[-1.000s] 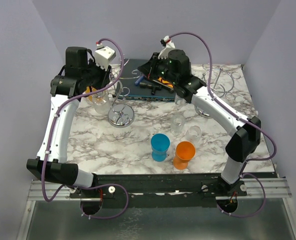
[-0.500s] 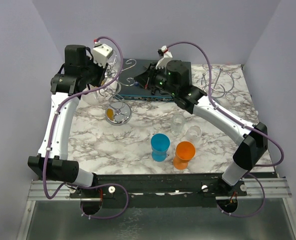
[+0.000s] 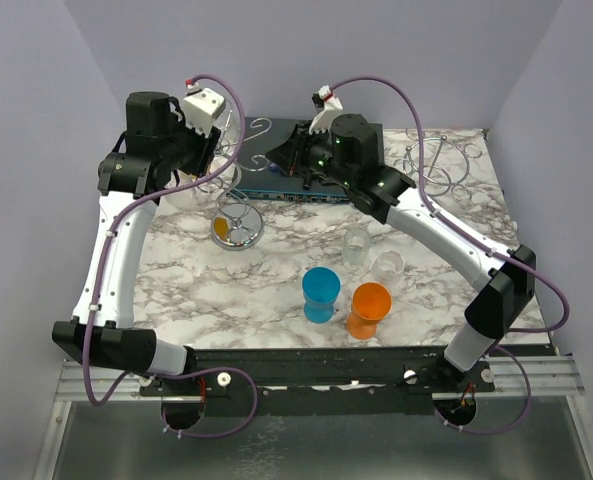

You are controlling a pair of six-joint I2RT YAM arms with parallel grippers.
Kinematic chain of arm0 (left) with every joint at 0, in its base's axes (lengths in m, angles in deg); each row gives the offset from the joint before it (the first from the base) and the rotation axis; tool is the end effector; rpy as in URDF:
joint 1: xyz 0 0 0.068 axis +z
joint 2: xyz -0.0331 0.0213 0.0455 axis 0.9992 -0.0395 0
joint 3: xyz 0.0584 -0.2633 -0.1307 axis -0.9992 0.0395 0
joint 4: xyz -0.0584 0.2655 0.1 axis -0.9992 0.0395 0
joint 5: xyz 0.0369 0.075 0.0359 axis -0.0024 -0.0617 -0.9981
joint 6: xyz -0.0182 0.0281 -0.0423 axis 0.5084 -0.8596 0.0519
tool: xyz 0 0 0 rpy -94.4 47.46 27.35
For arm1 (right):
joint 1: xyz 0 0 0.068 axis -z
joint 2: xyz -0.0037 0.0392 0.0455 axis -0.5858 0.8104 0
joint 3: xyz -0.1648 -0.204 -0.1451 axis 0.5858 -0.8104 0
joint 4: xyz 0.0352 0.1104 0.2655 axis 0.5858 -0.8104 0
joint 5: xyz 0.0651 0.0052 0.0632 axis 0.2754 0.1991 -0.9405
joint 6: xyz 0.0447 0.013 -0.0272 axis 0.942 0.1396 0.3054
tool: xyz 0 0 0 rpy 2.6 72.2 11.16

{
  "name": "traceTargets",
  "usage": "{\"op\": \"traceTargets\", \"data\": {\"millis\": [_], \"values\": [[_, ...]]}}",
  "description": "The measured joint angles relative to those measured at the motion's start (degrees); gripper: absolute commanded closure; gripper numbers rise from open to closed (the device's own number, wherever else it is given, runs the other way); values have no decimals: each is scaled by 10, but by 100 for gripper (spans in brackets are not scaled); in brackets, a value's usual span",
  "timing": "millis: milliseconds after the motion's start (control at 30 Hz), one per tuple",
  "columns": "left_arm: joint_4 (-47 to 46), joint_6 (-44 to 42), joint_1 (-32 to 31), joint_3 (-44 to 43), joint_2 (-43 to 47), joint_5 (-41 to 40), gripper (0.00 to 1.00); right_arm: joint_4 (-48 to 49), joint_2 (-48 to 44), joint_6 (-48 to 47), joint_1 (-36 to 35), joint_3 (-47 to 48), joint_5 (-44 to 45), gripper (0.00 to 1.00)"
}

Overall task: Place the wine glass upside down on the wine glass rack
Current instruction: Adjust the wine rack at the center of the board, then pick up the wine glass at the center of the board.

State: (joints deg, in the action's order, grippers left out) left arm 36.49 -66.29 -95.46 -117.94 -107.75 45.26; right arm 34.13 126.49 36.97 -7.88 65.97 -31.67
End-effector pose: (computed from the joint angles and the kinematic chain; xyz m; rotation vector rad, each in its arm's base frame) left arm 0.3067 -0.0492 0.4925 0.6574 1.9724 -0.0761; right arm 0.3151 0.3064 0.4403 -0.3111 1.7658 1.0167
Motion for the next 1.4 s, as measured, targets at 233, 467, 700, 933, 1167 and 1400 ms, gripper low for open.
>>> {"op": "traceTargets", "data": {"millis": [233, 467, 700, 933, 1167, 1400], "values": [[0, 0, -4, 5, 33, 0, 47, -26, -2, -24, -1, 12, 9, 44], [0, 0, -4, 5, 48, 0, 42, -66, -35, -50, -1, 10, 35, 17], [26, 14, -4, -19, 48, 0, 28, -102, -141, -72, -1, -44, 66, 12], [62, 49, -4, -88, 49, 2, 14, -202, -200, -75, -16, -99, 74, 16], [88, 71, -4, -99, 63, 6, 14, -335, -141, -78, -116, -106, 107, 26], [105, 90, -4, -96, 61, 11, 16, -411, -135, -58, -171, -120, 143, 29]]}}
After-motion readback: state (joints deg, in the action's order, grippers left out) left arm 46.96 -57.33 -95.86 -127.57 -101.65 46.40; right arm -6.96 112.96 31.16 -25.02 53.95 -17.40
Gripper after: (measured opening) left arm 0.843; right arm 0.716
